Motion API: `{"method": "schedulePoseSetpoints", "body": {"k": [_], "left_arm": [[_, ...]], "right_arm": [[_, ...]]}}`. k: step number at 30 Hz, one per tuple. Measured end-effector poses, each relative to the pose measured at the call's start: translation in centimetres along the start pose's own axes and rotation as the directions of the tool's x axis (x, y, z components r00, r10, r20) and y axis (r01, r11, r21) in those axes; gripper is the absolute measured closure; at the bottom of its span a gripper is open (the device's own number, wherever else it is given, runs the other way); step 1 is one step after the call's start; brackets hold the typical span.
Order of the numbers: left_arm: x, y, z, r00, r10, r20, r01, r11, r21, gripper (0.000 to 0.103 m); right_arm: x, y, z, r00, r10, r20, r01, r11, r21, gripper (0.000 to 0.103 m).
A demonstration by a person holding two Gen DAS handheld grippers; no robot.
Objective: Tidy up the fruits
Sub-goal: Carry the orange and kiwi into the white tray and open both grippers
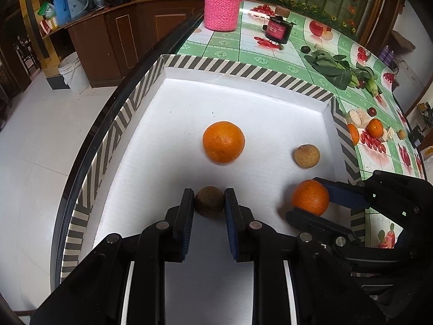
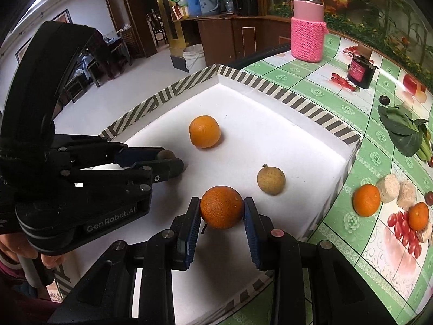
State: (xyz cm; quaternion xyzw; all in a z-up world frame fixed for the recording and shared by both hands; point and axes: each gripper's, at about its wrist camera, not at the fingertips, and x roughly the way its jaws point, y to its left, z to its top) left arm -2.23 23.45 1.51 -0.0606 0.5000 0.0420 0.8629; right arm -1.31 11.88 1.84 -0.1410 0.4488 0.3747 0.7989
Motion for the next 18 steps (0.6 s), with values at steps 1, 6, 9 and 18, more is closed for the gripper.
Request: {"method": "schedulePoseSetpoints", "body": {"k": [1,6,9,18], "left_arm": [[0.0,0.0,0.0,1.000,0.000,0.000,0.000,1.000,-0.002,0.083],[-0.1,0.2,-0.1,1.000,0.005,-0.013,-0.005,1.000,-0.017,0.077],[-0.4,0.4,-0.2,1.000,0.000,-0.014,0.000,0.999,-0.036,0.052],[-3.0,-2.4,-0.2,0.999,-0.015,0.047,0.015,1.000,-0.005,0.042]], "right_arm": [[0.0,0.0,0.0,1.000,0.001,0.001,-0.001,1.000,0.002,0.069],[-1.4,-0.1,-0.4,1.000,0.001,0.030,-0.002,1.000,0.014,0.057],[-3.2,-0.5,-0.8,0.998,0.005,0.064,-0.006,1.000,0.025,0.056],[-7.6,-4.1,-3.2,0.990,-0.042,0.137,0.023,0.990,0.140,0.047]]}}
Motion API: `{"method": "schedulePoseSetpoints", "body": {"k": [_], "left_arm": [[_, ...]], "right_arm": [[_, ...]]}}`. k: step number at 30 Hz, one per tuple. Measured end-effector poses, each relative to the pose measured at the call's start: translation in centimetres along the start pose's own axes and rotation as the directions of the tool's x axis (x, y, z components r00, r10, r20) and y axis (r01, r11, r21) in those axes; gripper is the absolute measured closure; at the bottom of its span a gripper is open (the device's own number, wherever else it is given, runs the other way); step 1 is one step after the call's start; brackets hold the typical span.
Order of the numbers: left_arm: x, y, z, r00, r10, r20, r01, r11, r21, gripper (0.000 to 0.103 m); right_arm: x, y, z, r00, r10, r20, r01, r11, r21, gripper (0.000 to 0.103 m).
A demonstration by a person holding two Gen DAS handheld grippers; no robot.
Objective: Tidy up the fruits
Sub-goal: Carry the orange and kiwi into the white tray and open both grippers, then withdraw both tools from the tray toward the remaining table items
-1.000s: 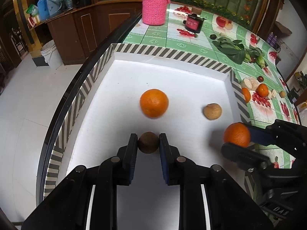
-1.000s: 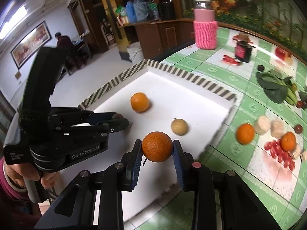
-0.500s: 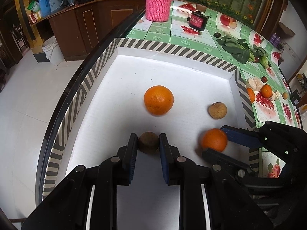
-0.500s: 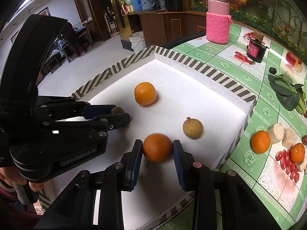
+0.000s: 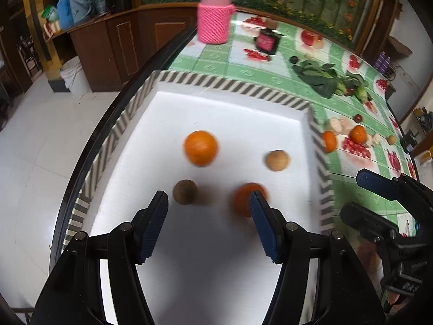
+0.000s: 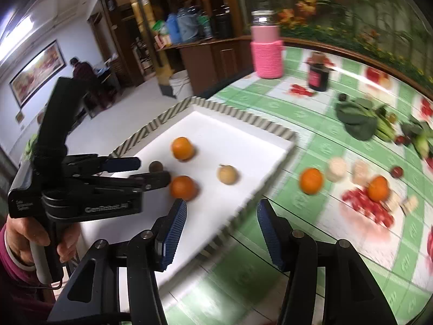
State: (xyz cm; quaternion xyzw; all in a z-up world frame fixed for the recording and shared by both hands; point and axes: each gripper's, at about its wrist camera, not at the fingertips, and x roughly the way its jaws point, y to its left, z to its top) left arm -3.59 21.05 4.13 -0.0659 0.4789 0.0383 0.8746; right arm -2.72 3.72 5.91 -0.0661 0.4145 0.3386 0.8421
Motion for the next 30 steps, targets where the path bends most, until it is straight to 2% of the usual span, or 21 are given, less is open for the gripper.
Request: {"method": "schedulePoseSetpoints", "body": {"k": [3,6,22,25,27,30], "left_arm": [[-0.6,-1.5,0.1,1.000,-0.020,0.012,0.020,1.000,0.013,0.042],[-0.9,-3.1,0.1,0.999,-0.037,0.020,0.036,0.999,0.032,0.042],[-0.3,-11.8,-0.3,0.994,-0.106,-0.014,0.106,0.982,0.155,0.042],[0.4,-13.1,0.0,0.993,-0.112,-0.027,0.115,0.979,0.170,0.042],[0.9,-13.8,0.0,0.994,-0.102,-0.035,0.106,0.977,0.183,0.036],[1.6,-14.3,0.3,0.996,-0.085,-0.037,0.090,0.978,0.187,0.034]], "right_arm": [[-1.4,-1.5,-0.8,1.000,-0.019,0.018,0.019,0.999,0.035,0.046],[-2.8,-3.1,-1.7,0.998,-0.050,0.038,0.048,0.997,0.068,0.037],[-7.5,-12.9,-7.2,0.983,-0.181,0.034,0.166,0.949,0.267,0.029],[-7.8,-14.3,-7.5,0.981,-0.191,0.035,0.174,0.944,0.280,0.029],[-7.8,-15.2,-7.2,0.979,-0.199,0.036,0.182,0.944,0.277,0.029],[-7.1,-16.0,-6.1,0.978,-0.204,0.034,0.190,0.951,0.245,0.029]]}}
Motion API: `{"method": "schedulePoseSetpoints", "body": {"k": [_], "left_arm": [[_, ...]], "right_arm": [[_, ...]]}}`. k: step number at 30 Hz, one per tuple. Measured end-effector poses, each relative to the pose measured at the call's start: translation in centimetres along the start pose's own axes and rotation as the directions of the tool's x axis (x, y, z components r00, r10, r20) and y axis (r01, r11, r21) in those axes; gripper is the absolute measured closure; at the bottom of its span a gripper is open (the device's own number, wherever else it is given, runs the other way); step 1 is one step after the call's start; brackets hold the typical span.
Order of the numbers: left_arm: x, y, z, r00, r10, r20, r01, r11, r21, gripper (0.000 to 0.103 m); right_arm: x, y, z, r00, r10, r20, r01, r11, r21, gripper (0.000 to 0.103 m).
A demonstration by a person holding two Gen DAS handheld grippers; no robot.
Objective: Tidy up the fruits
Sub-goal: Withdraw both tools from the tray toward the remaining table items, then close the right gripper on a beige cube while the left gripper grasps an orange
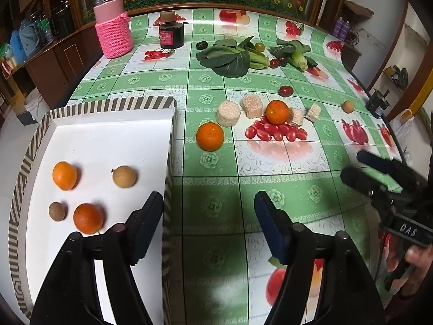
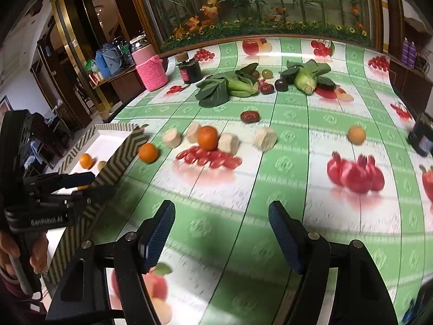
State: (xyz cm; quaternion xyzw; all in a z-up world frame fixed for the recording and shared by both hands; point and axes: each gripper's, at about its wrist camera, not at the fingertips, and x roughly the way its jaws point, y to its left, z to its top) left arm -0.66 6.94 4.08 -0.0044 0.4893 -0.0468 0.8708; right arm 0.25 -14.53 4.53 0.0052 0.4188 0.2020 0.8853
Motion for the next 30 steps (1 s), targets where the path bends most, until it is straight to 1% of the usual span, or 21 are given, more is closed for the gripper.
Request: {"method": "schedulePoseSetpoints", "body": {"k": [3,5,7,10,13,17,20,24,26,27,28,30], "left_arm": [[0.1,0.1,0.5,1.000,-0.005,-0.003,0.005,1.000,-0.009,0.034],[-0.2,0.1,0.9,1.000,-0.011,0.012,0.011,1.000,-0.002,0.034],[-0.7,-0.1,1.3,0.999,-0.012,0.037,0.011,1.000,0.019,0.034],[-0.8,-0.4,2.2,0.998,-0.035,0.051,0.032,0.998,0.056,0.034],[0.1,-0.9,2.8,0.998,-0.056,0.021,0.053,0.991,0.125,0.034],[1.6,-1.2,3.2,0.998,-0.068,-0.019,0.070,0.981,0.183,0.034],[2.5,-1.2,3.7,0.997,-0.062,-0.034,0.068,0.978,0.198,0.034],[3.5,-1.5,4.4,0.997,-0.058,-0.052,0.068,0.972,0.226,0.034],[4.0,-1.8,4.7,0.997,-0.052,-0.055,0.064,0.967,0.247,0.034],[4.2,-1.9,4.8,0.997,-0.052,-0.059,0.065,0.965,0.255,0.034],[4.5,-1.9,4.9,0.997,-0.052,-0.063,0.066,0.963,0.262,0.034],[4.8,-2.2,5.2,0.998,-0.042,-0.052,0.055,0.956,0.287,0.034]], "right_arm": [[1.2,0.2,1.4,1.000,-0.006,-0.012,0.006,0.999,-0.052,0.030],[2.2,0.5,2.4,1.000,0.001,-0.021,-0.003,0.996,-0.093,0.032],[3.2,0.9,3.2,0.999,0.003,-0.033,-0.008,0.991,-0.137,0.037],[4.9,1.1,4.0,0.999,0.005,-0.052,-0.016,0.979,-0.205,0.038],[6.0,1.0,4.5,0.998,0.019,-0.065,-0.035,0.965,-0.259,0.038],[7.6,1.3,4.8,0.996,0.006,-0.087,-0.037,0.930,-0.365,0.038],[8.4,1.6,5.0,0.996,-0.003,-0.086,-0.035,0.902,-0.430,0.038],[9.4,1.4,5.4,0.996,-0.013,-0.093,-0.032,0.884,-0.467,0.039],[9.9,1.3,5.6,0.992,0.004,-0.124,-0.061,0.887,-0.458,0.054],[9.9,1.2,5.7,0.991,0.032,-0.132,-0.087,0.893,-0.441,0.068],[9.9,1.1,5.7,0.991,0.036,-0.132,-0.090,0.899,-0.429,0.074],[9.8,1.1,5.6,0.991,0.030,-0.128,-0.082,0.903,-0.422,0.074]]}}
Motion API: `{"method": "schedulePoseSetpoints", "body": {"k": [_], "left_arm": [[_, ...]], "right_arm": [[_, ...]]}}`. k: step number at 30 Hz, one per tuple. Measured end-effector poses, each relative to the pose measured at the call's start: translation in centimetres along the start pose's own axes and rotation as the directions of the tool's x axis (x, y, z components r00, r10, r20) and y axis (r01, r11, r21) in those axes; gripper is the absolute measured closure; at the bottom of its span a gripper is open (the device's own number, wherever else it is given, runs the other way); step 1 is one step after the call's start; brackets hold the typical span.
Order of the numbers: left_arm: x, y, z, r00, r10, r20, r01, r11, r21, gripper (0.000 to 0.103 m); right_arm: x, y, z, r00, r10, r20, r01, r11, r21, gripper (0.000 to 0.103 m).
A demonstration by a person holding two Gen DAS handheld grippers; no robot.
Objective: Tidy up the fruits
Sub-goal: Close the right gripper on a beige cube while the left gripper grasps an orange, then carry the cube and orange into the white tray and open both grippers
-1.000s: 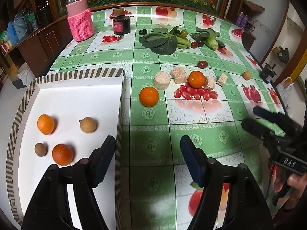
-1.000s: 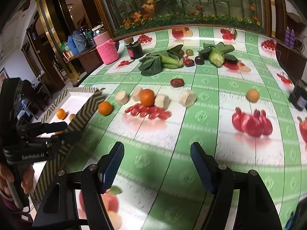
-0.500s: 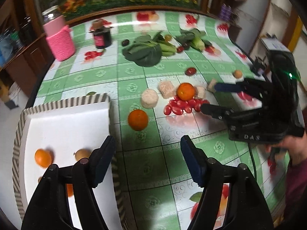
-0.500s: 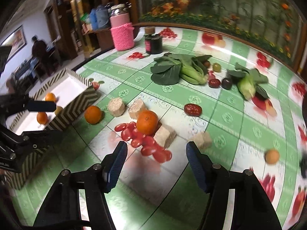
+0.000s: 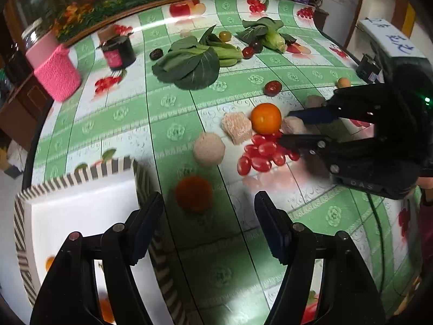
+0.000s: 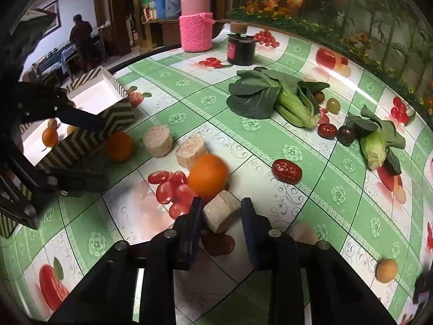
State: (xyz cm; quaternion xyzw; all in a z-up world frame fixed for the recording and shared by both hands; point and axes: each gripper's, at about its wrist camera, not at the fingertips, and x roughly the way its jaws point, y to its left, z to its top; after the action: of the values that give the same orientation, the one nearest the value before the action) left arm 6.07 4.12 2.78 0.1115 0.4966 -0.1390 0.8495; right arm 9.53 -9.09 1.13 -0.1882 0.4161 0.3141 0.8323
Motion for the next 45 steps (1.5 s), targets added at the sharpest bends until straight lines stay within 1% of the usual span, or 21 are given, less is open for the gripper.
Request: {"method": "schedulePoseSetpoints", "body": {"k": [3,6,8,10,11,12,13,14,15,19,24,26,30,32,36,40,45], "left_arm": [[0.3,-0.1,0.3,1.000,-0.006,0.000,0.006,1.000,0.022,0.034],[0.7,-0.4,0.3,1.000,-0.026,-0.003,0.026,0.998,0.053,0.034],[1.3,-0.6,0.0,0.999,-0.042,-0.016,0.043,0.996,0.080,0.034],[1.3,-1.0,-0.2,1.000,-0.027,-0.007,0.028,0.993,0.119,0.035],[1.2,-1.1,-0.1,0.999,-0.039,-0.009,0.040,0.992,0.122,0.043],[1.3,-1.0,-0.1,0.998,-0.054,-0.017,0.056,0.991,0.118,0.060],[1.5,-0.9,0.0,0.997,-0.075,-0.032,0.078,0.991,0.105,0.065],[1.5,-0.7,0.0,0.995,-0.097,-0.029,0.099,0.991,0.090,0.071],[1.5,-0.7,0.0,0.995,-0.091,-0.028,0.093,0.992,0.090,0.076],[1.2,-0.9,-0.3,0.997,-0.072,-0.029,0.075,0.993,0.088,0.077],[-0.2,-1.8,-1.6,0.998,-0.057,-0.012,0.058,0.996,0.070,0.077],[-0.9,-2.3,-2.3,0.999,-0.051,-0.002,0.051,0.997,0.064,0.077],[-2.7,-3.2,-3.5,0.999,-0.029,0.043,0.027,0.999,0.039,0.077],[-3.6,-3.4,-3.9,0.998,-0.031,0.062,0.030,0.999,0.016,0.077],[-4.7,-4.1,-4.9,0.995,-0.029,0.091,0.029,1.000,-0.002,0.077],[-5.2,-4.9,-5.8,0.995,-0.037,0.096,0.038,0.999,-0.009,0.077],[-6.0,-5.1,-6.8,0.993,-0.068,0.101,0.071,0.997,-0.029,0.077]], "right_arm": [[-0.6,0.2,-0.5,1.000,-0.001,-0.012,0.002,1.000,0.022,0.074],[-2.2,0.5,-1.2,1.000,-0.010,0.006,0.010,0.999,0.048,0.074],[-3.6,0.5,-1.8,1.000,-0.004,0.024,0.002,0.996,0.094,0.074],[-4.6,0.8,-2.4,0.999,0.003,0.032,-0.006,0.993,0.116,0.074],[-5.1,0.9,-2.8,0.999,0.009,0.038,-0.014,0.992,0.127,0.074],[-5.5,1.0,-3.1,0.999,0.010,0.042,-0.016,0.990,0.137,0.074],[-6.0,1.0,-3.5,0.999,0.008,0.049,-0.015,0.988,0.153,0.074],[-6.2,1.1,-3.7,0.998,0.011,0.056,-0.020,0.986,0.164,0.074],[-6.5,1.1,-4.0,0.998,0.016,0.063,-0.027,0.984,0.177,0.074],[-7.4,1.2,-5.2,0.996,0.016,0.083,-0.035,0.973,0.230,0.074],[-8.5,2.0,-6.6,0.994,0.019,0.110,-0.051,0.955,0.291,0.074],[-9.1,2.7,-7.1,0.992,0.004,0.127,-0.044,0.949,0.311,0.074],[-10.3,3.9,-7.7,0.985,-0.046,0.165,-0.017,0.932,0.363,0.074],[-10.5,4.3,-8.0,0.985,-0.052,0.164,-0.014,0.926,0.377,0.074],[-11.0,5.2,-8.6,0.985,-0.058,0.163,-0.011,0.919,0.394,0.074],[-11.7,6.2,-9.1,0.983,-0.062,0.175,-0.014,0.915,0.404,0.074],[-12.1,7.4,-9.5,0.983,-0.069,0.173,-0.007,0.916,0.401,0.074]]}}
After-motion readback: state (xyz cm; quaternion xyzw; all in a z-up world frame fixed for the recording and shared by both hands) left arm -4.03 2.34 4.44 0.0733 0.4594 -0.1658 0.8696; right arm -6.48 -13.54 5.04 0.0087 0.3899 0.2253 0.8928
